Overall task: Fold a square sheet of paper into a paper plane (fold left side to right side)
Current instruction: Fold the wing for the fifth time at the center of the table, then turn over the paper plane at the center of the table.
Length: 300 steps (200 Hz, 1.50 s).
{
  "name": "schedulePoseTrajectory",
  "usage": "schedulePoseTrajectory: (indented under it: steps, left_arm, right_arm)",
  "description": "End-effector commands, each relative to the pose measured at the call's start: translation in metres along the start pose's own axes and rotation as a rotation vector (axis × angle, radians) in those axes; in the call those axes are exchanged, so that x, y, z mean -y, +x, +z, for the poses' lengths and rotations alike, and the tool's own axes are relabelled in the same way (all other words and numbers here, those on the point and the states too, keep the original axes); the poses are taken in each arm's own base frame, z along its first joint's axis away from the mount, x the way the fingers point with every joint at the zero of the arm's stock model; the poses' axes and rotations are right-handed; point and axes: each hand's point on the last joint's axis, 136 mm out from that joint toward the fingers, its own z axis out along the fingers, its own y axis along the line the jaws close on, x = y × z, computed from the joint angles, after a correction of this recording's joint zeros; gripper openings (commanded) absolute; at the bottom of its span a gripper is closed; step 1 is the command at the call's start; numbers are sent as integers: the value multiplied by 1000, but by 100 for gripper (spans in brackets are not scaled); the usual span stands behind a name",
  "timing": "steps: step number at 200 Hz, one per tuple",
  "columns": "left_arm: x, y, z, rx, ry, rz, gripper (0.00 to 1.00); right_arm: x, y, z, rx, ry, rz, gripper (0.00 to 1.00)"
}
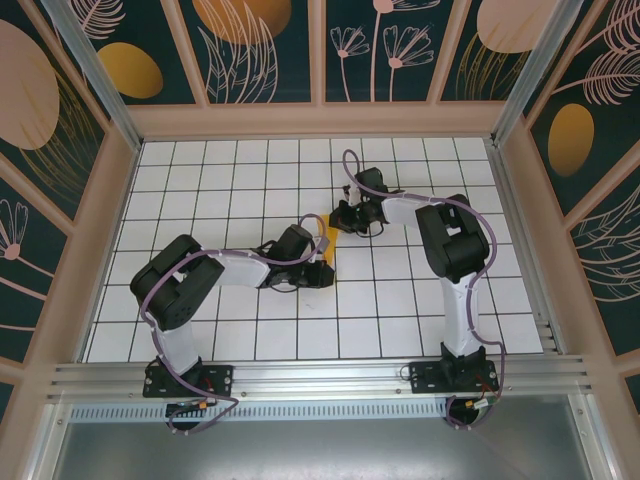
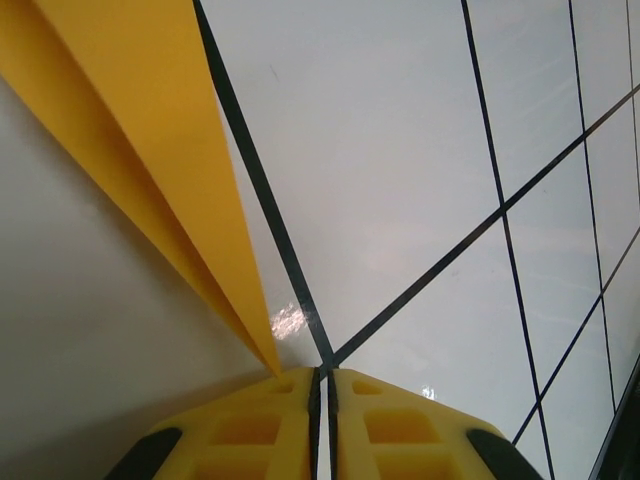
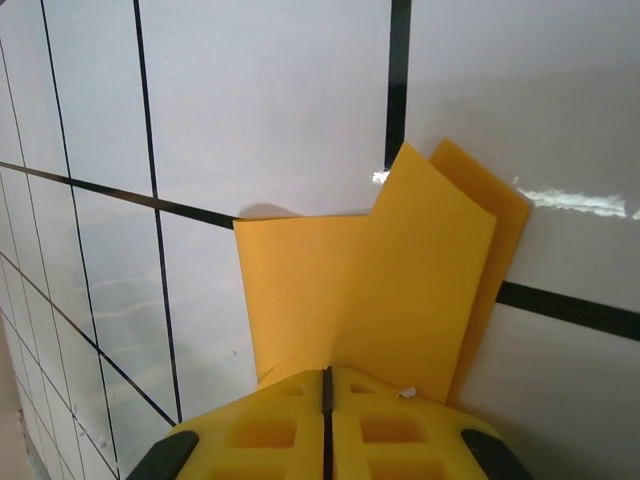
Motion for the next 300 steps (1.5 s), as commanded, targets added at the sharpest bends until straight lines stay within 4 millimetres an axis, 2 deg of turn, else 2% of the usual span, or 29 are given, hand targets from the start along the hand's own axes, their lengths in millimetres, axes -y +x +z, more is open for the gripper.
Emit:
schedulePoseTrajectory:
  steps: [1, 18, 32, 57, 64, 73, 90, 116, 135, 145, 151, 179, 190, 203, 228, 244, 259, 264, 287, 300]
  left_arm:
    - [-8, 37, -8, -113, -45, -22, 16]
    - [3, 28, -20, -74, -30, 26, 17]
    - [18, 15, -37, -14, -10, 77, 20]
    - [21, -8, -65, 114, -66, 125, 32]
    - [19, -16, -74, 162, -97, 130, 35]
    - [14, -28, -87, 232, -150, 131, 44]
    - [5, -49, -114, 374, -256, 125, 49]
    - [-7, -77, -156, 594, -392, 88, 70]
    - [-12, -90, -181, 713, -458, 65, 77]
    - [-13, -95, -191, 757, -486, 59, 79]
    - [-14, -97, -195, 778, -500, 56, 80]
    - [-18, -99, -203, 816, -536, 58, 85]
    - [-19, -98, -203, 813, -535, 56, 85]
    - [-21, -96, -201, 809, -533, 54, 86]
    - [-21, -96, -201, 807, -531, 55, 87]
    - [-19, -97, -201, 806, -526, 63, 88]
    - [-18, -98, -200, 805, -520, 65, 89]
    - [-18, -97, -199, 804, -520, 66, 89]
    - [-17, -98, -199, 803, -516, 68, 90]
    - [-17, -98, -198, 802, -515, 68, 90]
  right_arm:
    - [-16, -20, -14, 65, -39, -59, 12]
    - [-37, -33, -34, 114, -67, -104, 20]
    - [-53, -44, -54, 159, -73, -139, 25]
    - [-69, -54, -91, 237, -14, -184, 33]
    - [-66, -54, -98, 250, 23, -182, 35]
    - [-60, -51, -107, 267, 75, -172, 39]
    - [-47, -39, -118, 280, 176, -141, 45]
    - [-34, -2, -109, 241, 253, -94, 54]
    - [-30, 25, -87, 182, 260, -76, 57]
    - [-24, 31, -77, 163, 267, -62, 57]
    - [-29, 40, -68, 140, 265, -75, 57]
    - [-17, 51, -45, 99, 327, -67, 56]
    - [-9, 54, -40, 83, 354, -61, 52]
    - [-4, 55, -37, 78, 372, -57, 44]
    - [-3, 54, -44, 91, 373, -62, 18]
    - [-2, 56, -51, 99, 325, -53, 12]
    - [-6, 65, -53, 79, 217, -44, 10]
    - [0, 61, -58, 83, 184, -16, 10]
    - [7, 69, -66, 67, 64, -1, 9]
    - [18, 71, -69, 61, 35, 14, 12]
